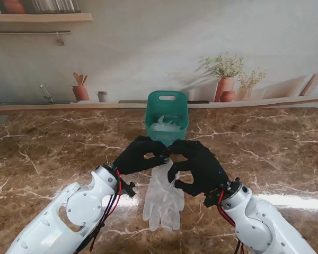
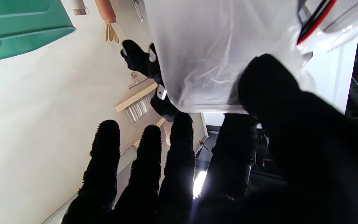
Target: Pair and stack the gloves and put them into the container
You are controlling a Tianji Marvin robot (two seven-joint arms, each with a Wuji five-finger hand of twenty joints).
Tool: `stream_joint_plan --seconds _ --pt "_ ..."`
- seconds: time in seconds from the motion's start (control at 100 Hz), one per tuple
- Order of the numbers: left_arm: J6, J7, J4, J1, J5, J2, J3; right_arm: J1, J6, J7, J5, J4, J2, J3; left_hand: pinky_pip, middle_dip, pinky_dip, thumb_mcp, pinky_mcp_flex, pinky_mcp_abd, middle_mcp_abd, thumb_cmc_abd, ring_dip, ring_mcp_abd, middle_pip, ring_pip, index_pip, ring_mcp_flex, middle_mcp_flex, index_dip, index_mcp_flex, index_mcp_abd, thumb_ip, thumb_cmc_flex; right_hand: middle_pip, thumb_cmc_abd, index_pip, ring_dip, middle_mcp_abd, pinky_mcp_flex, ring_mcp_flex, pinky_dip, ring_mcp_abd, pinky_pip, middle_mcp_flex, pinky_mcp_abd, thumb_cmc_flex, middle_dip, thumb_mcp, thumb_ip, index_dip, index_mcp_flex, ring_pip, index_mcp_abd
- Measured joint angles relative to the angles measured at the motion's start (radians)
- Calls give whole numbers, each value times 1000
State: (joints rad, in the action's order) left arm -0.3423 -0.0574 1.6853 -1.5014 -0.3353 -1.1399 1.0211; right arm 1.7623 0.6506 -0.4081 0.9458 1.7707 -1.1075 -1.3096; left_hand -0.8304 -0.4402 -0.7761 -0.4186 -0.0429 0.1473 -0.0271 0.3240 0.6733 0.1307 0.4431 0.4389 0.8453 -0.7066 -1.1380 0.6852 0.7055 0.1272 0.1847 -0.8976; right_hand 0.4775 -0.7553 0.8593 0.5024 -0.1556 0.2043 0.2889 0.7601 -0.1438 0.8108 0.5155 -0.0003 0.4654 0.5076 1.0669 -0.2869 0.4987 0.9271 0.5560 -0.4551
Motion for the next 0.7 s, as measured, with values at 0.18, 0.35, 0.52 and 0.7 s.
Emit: stream_joint_plan --seconds 0.18,0.35,0.52,0.7 --pt "14 -27 -2 -7 -64 -7 16 26 -22 -6 -65 31 -14 -9 64 30 21 -61 -16 14 0 15 -42 6 -81 -80 -175 128 219 -200 -90 -3 -23 93 4 1 4 23 3 13 73 0 3 24 119 11 0 57 24 0 54 10 21 78" --pt "101 -29 37 -53 -86 -7 70 62 -72 3 -105 70 -25 -31 143 52 31 -156 -22 26 -10 11 -57 7 -127 -135 -313 217 405 -247 -155 -51 -56 215 -18 7 41 30 29 13 135 1 24 24 210 36 -24 68 41 1 87 17 -1 139" --pt "137 -96 68 -98 -136 -7 103 85 -180 11 -96 106 -23 -38 120 -1 -8 152 -9 76 -31 -4 5 43 -85 -98 -213 195 337 -194 -12 -57 -62 177 -36 39 78 34 48 25 178 29 46 49 270 38 -63 74 32 1 104 61 -11 158" --pt "119 45 122 -135 -83 11 133 88 -319 -40 -21 121 -16 -11 106 6 -16 407 -9 92 -41 -62 10 49 -125 -93 -390 183 332 -312 60 -126 -110 185 -21 55 97 65 53 62 238 49 66 76 305 53 -63 106 23 12 129 63 5 179"
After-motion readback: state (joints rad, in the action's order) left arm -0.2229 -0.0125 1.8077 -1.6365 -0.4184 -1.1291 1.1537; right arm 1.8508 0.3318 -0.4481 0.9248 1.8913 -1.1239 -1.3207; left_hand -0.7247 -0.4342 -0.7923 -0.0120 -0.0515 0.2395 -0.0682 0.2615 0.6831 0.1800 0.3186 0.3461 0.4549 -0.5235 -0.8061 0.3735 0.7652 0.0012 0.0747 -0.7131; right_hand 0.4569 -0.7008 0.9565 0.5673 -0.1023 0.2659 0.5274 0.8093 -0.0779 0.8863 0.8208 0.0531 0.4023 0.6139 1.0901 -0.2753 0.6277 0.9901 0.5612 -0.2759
